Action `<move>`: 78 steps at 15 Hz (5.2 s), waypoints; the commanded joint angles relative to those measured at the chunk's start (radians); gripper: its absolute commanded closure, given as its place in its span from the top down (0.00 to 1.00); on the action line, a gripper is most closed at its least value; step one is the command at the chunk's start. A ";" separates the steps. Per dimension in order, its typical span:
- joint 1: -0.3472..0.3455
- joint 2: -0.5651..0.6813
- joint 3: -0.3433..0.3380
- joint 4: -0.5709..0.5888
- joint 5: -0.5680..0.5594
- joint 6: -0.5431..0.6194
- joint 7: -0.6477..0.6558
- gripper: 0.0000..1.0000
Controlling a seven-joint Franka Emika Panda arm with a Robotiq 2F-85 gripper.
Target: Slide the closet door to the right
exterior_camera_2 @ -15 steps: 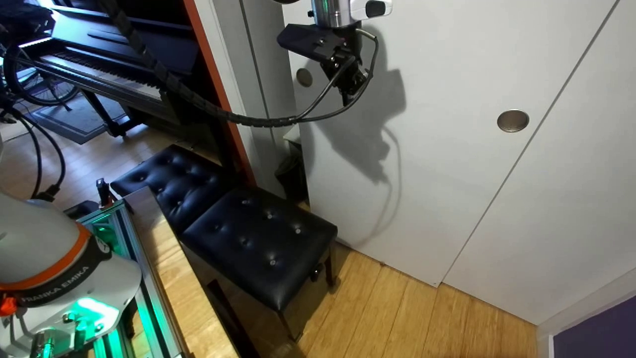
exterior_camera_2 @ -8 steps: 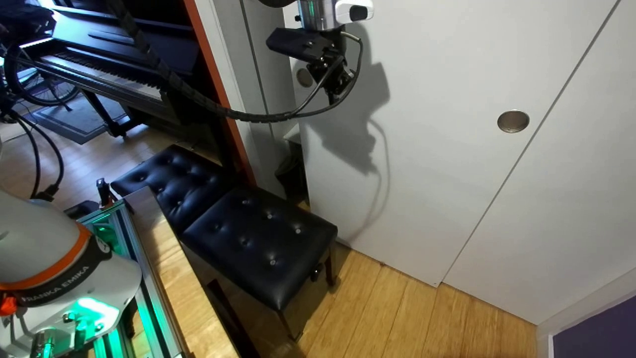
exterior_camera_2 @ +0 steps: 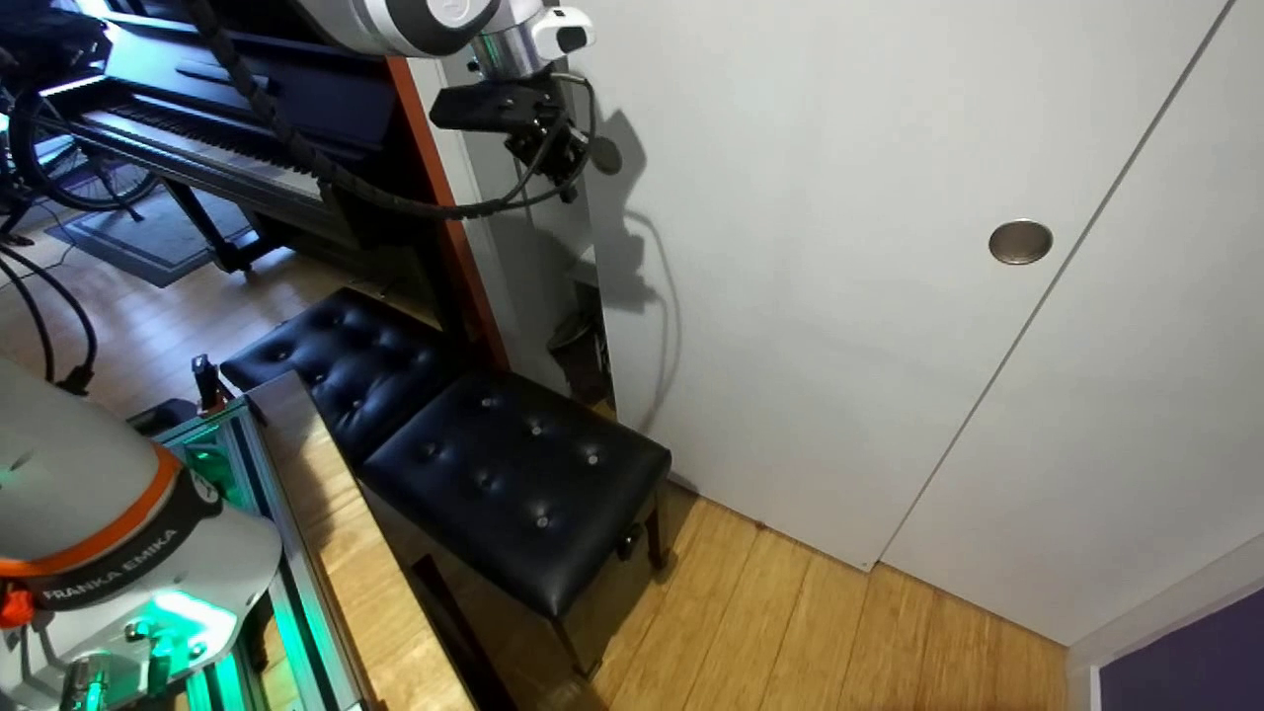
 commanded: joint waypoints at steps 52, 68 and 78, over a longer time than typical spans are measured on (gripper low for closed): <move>0.400 0.302 -0.237 0.184 -0.172 0.600 0.332 0.00; 0.661 0.307 -0.583 0.178 -0.139 0.635 0.471 0.00; 0.688 0.303 -0.700 0.163 -0.149 0.654 0.575 0.00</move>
